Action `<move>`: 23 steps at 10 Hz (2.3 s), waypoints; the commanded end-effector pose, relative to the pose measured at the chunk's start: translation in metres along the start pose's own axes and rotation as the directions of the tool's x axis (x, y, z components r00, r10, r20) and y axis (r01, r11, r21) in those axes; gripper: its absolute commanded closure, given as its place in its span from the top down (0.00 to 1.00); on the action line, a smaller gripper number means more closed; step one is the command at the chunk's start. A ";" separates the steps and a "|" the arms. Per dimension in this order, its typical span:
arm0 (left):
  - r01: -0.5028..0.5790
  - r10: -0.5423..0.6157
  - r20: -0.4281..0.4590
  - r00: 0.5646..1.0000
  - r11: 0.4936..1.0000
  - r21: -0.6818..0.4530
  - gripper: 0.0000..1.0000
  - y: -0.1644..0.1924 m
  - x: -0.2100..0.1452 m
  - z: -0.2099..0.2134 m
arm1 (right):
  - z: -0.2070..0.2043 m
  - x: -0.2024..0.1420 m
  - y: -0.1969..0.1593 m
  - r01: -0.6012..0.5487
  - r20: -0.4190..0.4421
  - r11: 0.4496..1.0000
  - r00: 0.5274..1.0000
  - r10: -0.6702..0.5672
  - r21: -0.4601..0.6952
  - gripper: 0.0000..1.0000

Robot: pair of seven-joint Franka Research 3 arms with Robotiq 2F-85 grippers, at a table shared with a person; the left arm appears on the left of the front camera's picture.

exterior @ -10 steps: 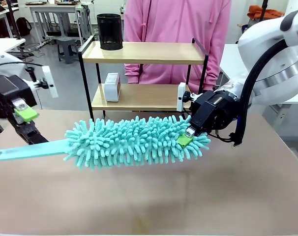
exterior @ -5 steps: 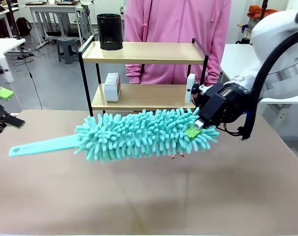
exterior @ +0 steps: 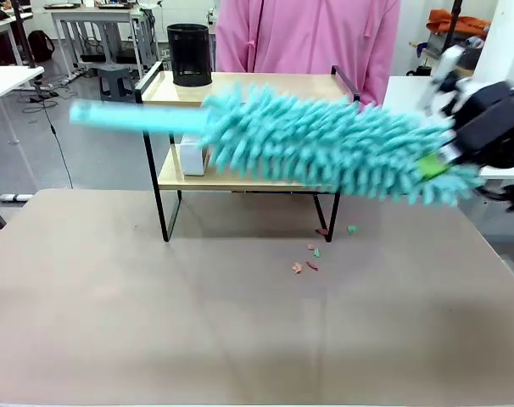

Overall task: Clean the shelf.
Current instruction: Hand the Duster back to the human.

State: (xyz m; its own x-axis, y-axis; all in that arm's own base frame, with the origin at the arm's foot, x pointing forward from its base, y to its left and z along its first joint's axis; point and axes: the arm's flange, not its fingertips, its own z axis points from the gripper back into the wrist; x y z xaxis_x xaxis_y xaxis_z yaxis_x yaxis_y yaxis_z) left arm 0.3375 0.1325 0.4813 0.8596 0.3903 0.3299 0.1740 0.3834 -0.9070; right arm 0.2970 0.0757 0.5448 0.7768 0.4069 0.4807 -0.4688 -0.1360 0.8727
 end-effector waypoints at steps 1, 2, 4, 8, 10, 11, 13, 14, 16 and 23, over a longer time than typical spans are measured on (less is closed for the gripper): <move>-0.052 0.057 0.060 0.997 0.996 -0.073 1.00 0.001 -0.005 -0.031 | 0.020 -0.028 0.029 -0.242 0.180 0.970 0.956 0.233 0.034 0.00; 0.000 0.000 0.000 1.000 1.000 0.000 1.00 0.000 0.000 0.000 | 0.042 -0.044 0.044 -0.287 0.337 0.958 0.901 0.274 -0.013 0.00; 0.000 0.000 0.000 1.000 1.000 0.000 1.00 0.000 0.000 0.000 | 0.084 -0.076 0.057 -0.293 0.593 0.946 0.741 0.316 -0.137 0.00; 0.000 0.000 0.000 1.000 1.000 0.000 1.00 0.000 0.000 0.000 | 0.165 -0.107 0.017 0.001 0.859 0.997 0.508 0.067 -0.078 0.00; 0.000 0.000 0.000 1.000 1.000 0.000 1.00 0.000 0.000 0.000 | 0.187 -0.102 -0.012 0.113 0.905 0.993 0.425 -0.024 -0.027 0.00; 0.000 0.000 0.000 1.000 1.000 0.000 1.00 0.000 0.000 0.000 | 0.197 -0.099 -0.024 0.154 0.924 0.988 0.381 -0.030 -0.032 0.00; 0.000 0.000 0.000 1.000 1.000 0.000 1.00 0.000 0.000 0.000 | 0.207 -0.090 -0.048 0.202 0.923 0.979 0.381 -0.059 -0.021 0.00; 0.000 0.000 0.000 1.000 1.000 0.000 1.00 0.000 0.000 0.000 | 0.211 -0.086 -0.061 0.265 0.937 0.964 0.342 -0.067 -0.028 0.00; 0.000 0.000 0.000 1.000 1.000 0.000 1.00 0.000 0.000 0.000 | 0.216 -0.077 -0.086 0.425 0.946 0.904 0.276 -0.173 0.041 0.00; 0.000 0.000 0.000 1.000 1.000 0.000 1.00 0.000 0.000 0.000 | 0.221 -0.090 -0.108 0.527 0.945 0.842 0.201 -0.258 0.118 0.00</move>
State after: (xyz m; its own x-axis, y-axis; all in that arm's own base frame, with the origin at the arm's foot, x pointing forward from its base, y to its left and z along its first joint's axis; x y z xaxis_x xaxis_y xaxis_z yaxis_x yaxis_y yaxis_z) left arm 0.3395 0.1298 0.4781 0.8556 0.3998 0.3288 0.1662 0.3894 -0.9060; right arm 0.3705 -0.1468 0.4261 0.6673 -0.7425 -0.0583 0.0742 -0.0117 0.9972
